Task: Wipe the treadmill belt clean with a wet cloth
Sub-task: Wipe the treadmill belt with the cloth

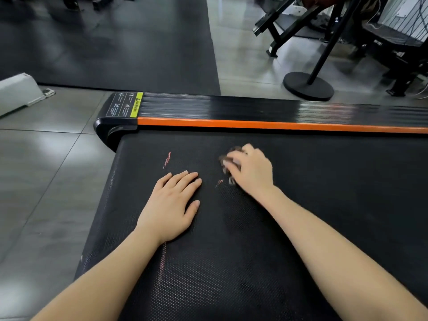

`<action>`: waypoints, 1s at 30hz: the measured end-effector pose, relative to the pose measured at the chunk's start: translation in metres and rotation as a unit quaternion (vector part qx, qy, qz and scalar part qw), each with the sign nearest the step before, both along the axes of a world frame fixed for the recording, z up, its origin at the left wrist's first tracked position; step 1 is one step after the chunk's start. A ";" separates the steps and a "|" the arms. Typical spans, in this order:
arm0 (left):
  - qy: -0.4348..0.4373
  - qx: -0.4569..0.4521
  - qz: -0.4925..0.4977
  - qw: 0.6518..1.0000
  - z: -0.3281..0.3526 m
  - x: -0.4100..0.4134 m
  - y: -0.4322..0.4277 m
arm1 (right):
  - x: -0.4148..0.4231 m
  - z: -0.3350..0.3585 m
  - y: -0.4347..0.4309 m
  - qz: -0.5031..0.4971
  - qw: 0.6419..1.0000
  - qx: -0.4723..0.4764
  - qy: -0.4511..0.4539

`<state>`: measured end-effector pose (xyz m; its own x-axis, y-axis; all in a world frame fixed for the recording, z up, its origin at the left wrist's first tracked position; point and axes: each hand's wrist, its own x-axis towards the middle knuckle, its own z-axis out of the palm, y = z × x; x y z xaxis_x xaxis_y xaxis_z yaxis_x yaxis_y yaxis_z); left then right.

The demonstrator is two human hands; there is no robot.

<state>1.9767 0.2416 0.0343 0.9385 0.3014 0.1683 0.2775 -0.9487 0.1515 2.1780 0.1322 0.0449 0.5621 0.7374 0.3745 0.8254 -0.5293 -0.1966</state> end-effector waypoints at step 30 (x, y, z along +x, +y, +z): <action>0.000 -0.025 -0.006 1.000 -0.002 0.001 0.003 | -0.049 -0.002 0.003 -0.070 0.997 0.017 -0.001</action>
